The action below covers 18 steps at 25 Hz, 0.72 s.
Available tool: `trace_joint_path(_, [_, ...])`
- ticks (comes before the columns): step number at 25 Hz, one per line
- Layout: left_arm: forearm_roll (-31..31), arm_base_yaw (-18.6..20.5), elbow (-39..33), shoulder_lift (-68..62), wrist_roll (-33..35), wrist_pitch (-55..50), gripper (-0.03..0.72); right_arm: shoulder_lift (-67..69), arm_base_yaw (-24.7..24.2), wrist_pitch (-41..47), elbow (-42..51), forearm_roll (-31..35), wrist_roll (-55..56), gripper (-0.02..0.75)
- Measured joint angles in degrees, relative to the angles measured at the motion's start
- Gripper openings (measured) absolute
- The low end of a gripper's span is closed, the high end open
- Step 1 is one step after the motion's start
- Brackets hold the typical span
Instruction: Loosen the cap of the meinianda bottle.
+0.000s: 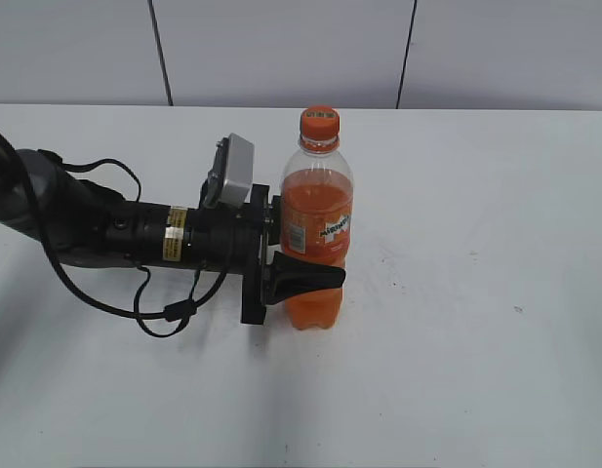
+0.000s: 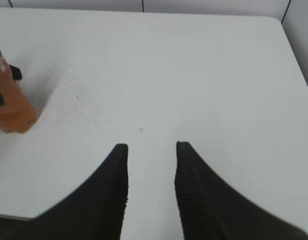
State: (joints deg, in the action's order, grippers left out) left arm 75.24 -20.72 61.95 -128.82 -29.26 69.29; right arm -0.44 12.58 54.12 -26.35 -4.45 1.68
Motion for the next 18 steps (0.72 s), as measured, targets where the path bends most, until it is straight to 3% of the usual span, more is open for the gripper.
trace_joint_path(6, [0.0, 0.0, 0.0, 0.0, 0.0, 0.0, 0.407, 10.1, 0.0, -2.7, -2.8, -0.1, -0.1, 0.245])
trace_joint_path(18, [0.0, 0.0, 0.0, 0.0, 0.0, 0.0, 0.407, 50.0, 0.0, -5.8, -21.3, -0.2, -0.3, 0.245])
